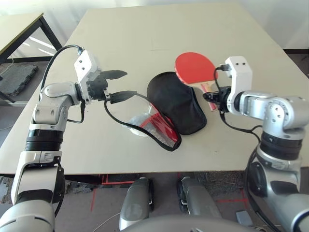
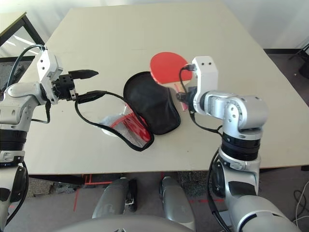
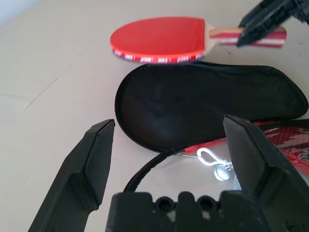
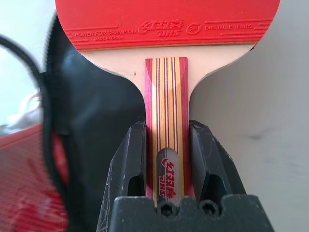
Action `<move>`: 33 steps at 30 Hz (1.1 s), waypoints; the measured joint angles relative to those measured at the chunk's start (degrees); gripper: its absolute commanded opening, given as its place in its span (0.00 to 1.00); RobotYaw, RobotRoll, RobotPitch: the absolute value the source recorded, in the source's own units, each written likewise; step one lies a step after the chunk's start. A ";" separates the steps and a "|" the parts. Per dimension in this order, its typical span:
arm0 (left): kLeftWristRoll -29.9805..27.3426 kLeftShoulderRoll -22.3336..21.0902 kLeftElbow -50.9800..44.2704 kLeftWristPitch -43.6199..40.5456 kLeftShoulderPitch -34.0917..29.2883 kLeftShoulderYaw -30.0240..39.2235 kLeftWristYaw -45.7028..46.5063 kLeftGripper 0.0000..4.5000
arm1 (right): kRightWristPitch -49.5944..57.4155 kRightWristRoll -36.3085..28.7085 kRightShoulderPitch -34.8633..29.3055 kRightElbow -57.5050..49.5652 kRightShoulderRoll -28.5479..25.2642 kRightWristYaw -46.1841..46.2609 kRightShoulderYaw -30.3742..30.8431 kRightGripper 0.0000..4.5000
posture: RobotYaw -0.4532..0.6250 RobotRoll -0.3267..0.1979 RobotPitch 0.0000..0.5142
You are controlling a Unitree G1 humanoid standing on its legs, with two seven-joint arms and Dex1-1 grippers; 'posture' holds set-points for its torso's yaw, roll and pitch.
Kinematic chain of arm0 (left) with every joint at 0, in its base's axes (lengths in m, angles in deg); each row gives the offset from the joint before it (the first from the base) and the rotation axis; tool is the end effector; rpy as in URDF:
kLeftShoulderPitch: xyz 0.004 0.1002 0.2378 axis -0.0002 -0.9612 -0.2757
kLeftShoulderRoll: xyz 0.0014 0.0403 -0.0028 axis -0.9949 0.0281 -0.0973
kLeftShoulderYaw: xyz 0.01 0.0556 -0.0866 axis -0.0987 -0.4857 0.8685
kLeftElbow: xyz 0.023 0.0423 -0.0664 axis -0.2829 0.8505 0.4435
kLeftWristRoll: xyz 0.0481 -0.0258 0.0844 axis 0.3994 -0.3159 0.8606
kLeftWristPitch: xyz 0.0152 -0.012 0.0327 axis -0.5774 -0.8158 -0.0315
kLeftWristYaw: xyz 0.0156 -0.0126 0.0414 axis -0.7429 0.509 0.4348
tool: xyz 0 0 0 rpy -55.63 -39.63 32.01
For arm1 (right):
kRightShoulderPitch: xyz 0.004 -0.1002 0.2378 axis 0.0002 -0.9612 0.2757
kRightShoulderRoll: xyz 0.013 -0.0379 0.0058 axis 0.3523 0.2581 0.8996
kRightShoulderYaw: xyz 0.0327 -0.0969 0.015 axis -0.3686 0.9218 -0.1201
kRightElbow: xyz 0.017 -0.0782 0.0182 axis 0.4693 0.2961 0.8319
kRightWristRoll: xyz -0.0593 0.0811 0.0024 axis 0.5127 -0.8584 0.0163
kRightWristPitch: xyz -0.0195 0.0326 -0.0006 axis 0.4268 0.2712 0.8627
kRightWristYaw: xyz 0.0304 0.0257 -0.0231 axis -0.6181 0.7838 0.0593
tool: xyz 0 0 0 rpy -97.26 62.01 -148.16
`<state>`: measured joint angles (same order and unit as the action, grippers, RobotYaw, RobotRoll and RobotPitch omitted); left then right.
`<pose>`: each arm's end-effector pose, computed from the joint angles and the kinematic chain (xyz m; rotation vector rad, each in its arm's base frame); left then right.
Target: Store the ping-pong paddle in its case and zip it.
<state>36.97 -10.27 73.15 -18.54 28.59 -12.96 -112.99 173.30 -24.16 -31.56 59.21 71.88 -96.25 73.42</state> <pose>0.2925 0.2655 0.1939 0.3398 0.0084 -1.0297 0.2559 -0.1525 0.1909 0.0466 0.6024 0.4056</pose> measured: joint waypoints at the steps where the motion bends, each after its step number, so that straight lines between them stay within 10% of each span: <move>1: -0.02 0.00 -0.26 -0.02 -0.35 0.00 0.14 1.00 | 0.00 -0.03 0.00 -0.10 0.43 0.26 0.65 0.25 | 0.51 0.62 0.21; 27: -0.29 0.13 -3.71 -1.08 -3.41 -0.03 1.79 1.00 | -0.08 2.49 -5.82 2.09 4.86 2.52 7.84 0.25 | 0.51 0.62 0.22; 33: -0.30 -0.08 -3.70 -1.29 -3.33 -0.02 1.77 1.00 | -0.47 2.86 -5.71 2.25 4.88 1.87 7.77 0.71 | 0.52 0.62 0.22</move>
<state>36.67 -10.35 69.45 -19.82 25.26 -12.98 -111.22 172.83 -21.30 -37.27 61.45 76.76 -94.38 81.19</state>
